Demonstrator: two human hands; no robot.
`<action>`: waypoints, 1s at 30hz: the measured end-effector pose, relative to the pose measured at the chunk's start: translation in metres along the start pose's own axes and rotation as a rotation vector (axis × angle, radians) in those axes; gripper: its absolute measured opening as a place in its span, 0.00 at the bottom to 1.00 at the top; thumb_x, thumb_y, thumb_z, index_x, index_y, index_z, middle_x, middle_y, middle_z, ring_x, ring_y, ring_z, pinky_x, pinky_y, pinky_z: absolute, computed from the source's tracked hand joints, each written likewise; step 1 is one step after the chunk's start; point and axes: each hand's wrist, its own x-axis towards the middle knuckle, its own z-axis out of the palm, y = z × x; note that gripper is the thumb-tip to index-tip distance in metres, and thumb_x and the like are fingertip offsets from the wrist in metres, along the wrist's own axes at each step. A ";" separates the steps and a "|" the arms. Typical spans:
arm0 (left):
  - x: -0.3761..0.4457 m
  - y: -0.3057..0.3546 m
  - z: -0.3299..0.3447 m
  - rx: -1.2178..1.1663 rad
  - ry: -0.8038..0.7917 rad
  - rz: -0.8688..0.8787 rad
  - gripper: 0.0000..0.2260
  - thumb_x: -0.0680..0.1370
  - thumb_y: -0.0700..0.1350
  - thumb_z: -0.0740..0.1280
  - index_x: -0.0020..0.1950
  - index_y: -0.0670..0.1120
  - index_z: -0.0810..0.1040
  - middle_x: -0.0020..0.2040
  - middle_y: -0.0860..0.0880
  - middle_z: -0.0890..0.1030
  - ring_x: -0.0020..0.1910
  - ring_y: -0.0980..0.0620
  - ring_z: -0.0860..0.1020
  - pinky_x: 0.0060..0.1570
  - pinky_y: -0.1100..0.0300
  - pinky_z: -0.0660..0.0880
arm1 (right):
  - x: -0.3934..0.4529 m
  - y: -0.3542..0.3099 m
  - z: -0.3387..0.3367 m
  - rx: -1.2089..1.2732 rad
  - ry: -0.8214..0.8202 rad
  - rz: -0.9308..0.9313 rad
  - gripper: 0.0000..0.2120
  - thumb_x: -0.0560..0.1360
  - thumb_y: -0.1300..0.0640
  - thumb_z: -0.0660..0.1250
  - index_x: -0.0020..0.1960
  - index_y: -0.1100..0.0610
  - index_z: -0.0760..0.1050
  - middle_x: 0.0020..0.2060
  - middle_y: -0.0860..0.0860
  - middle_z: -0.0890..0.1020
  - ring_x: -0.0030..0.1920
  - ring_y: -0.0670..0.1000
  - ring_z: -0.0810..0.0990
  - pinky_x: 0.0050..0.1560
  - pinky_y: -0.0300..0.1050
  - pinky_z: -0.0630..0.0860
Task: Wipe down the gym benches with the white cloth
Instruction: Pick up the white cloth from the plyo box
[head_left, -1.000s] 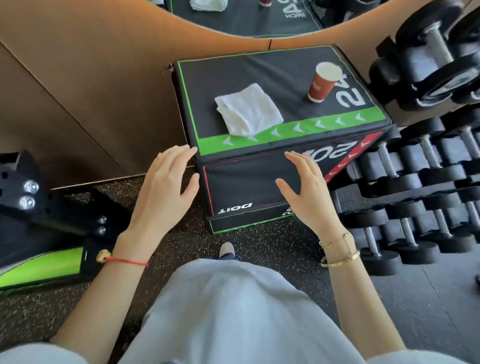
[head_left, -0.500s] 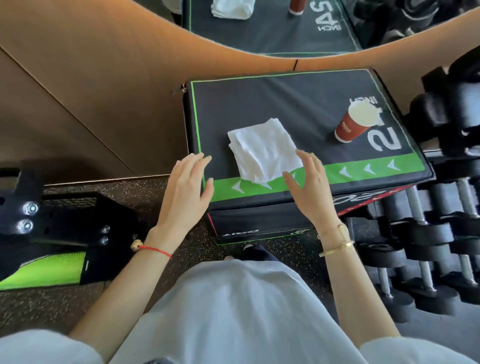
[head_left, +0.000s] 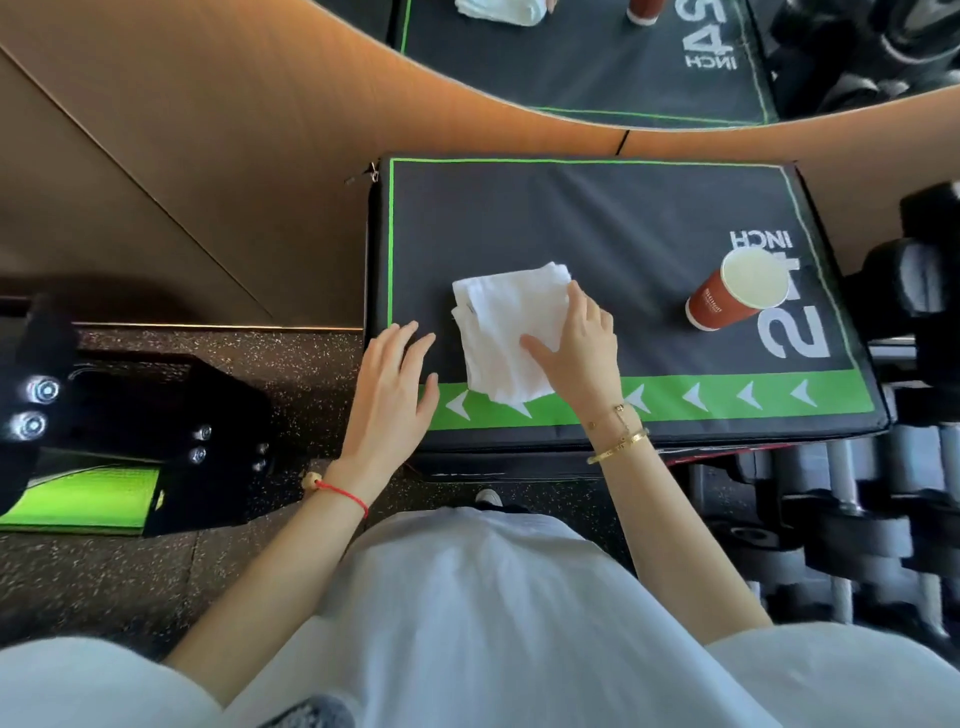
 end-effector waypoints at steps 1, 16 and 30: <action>0.000 0.000 0.001 0.005 0.003 -0.005 0.19 0.81 0.42 0.61 0.71 0.41 0.70 0.72 0.42 0.69 0.74 0.42 0.64 0.73 0.43 0.62 | 0.000 -0.001 0.001 -0.011 0.026 0.002 0.41 0.73 0.47 0.71 0.77 0.60 0.55 0.70 0.57 0.68 0.67 0.60 0.67 0.65 0.52 0.65; 0.002 0.009 0.000 0.022 -0.010 -0.047 0.19 0.80 0.41 0.62 0.71 0.41 0.70 0.72 0.43 0.69 0.74 0.44 0.63 0.72 0.44 0.63 | -0.004 -0.004 0.003 0.195 0.055 0.031 0.14 0.74 0.54 0.67 0.58 0.56 0.72 0.52 0.52 0.79 0.49 0.56 0.76 0.41 0.45 0.66; 0.008 0.024 -0.014 -0.051 -0.012 0.149 0.17 0.80 0.41 0.63 0.69 0.42 0.74 0.67 0.46 0.74 0.71 0.47 0.68 0.73 0.50 0.65 | -0.057 0.031 -0.033 0.543 0.170 0.165 0.04 0.73 0.55 0.70 0.46 0.52 0.75 0.35 0.44 0.78 0.35 0.42 0.73 0.34 0.30 0.68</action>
